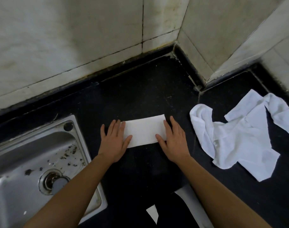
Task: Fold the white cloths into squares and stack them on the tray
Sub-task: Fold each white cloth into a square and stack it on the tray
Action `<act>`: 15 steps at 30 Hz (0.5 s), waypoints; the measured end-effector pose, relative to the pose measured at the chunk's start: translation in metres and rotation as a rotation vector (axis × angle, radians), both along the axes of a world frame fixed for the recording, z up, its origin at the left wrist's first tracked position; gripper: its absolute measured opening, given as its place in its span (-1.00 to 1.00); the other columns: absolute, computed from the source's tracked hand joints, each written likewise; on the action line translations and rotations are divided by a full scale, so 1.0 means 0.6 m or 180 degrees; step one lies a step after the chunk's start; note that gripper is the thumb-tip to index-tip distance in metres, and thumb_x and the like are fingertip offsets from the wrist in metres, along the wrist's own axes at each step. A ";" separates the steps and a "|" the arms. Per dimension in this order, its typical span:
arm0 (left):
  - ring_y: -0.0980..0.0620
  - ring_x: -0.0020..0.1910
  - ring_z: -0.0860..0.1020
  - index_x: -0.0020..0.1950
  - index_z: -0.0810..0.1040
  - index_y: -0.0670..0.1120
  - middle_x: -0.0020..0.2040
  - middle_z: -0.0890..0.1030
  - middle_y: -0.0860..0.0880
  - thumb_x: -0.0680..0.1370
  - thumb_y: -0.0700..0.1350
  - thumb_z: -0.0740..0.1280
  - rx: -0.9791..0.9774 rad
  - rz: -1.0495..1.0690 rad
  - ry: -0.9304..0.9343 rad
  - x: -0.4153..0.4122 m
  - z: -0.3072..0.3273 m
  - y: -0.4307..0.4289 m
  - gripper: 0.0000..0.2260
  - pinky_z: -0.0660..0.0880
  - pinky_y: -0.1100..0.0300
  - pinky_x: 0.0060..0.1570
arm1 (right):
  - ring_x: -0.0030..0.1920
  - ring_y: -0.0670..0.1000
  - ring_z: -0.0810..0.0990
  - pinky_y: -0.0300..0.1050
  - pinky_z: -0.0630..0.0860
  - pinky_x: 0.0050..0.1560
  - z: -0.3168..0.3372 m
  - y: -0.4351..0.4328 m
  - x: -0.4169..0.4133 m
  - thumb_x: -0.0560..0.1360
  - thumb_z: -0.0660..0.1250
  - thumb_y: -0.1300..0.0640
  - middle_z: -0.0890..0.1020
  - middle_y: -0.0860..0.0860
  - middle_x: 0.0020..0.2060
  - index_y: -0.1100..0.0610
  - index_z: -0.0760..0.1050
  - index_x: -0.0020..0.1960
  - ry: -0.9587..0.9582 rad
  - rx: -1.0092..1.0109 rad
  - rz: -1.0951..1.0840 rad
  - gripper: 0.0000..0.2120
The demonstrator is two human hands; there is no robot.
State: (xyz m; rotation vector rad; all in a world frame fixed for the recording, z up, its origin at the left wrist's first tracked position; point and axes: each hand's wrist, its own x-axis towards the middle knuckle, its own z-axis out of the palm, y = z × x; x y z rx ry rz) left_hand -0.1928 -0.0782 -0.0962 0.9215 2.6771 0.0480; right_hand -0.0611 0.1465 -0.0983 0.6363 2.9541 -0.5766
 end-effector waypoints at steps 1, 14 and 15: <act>-0.16 0.50 0.28 0.53 0.27 -0.14 0.49 0.34 -0.18 0.63 0.17 -0.03 0.0169 -0.0089 0.0217 -0.009 0.008 0.012 -0.42 0.01 -0.22 0.48 | 0.42 0.15 0.36 0.08 0.34 0.38 0.006 0.001 0.010 0.62 0.14 -0.23 0.36 0.14 0.44 0.12 0.36 0.46 0.0113 -0.0034 -0.0254 -0.43; -0.13 0.50 0.21 0.59 0.11 -0.13 0.55 0.19 -0.15 0.59 -0.26 0.25 -0.0679 -0.2985 0.0695 -0.042 0.053 0.278 -0.41 0.30 -0.02 0.40 | -0.17 -0.07 0.47 -0.17 0.43 -0.15 0.016 0.004 0.016 0.50 0.43 -0.07 0.51 0.03 0.08 0.09 0.56 0.19 -0.0269 -0.1050 -0.1500 -0.66; -0.13 0.47 0.25 0.57 0.16 -0.14 0.52 0.24 -0.15 0.58 -0.26 0.26 -0.0691 -0.2954 0.0716 -0.041 0.052 0.279 -0.43 0.32 -0.01 0.39 | -0.19 -0.07 0.47 -0.18 0.43 -0.15 0.016 0.005 0.014 0.50 0.44 -0.06 0.51 0.03 0.07 0.09 0.57 0.17 -0.0303 -0.1127 -0.1520 -0.68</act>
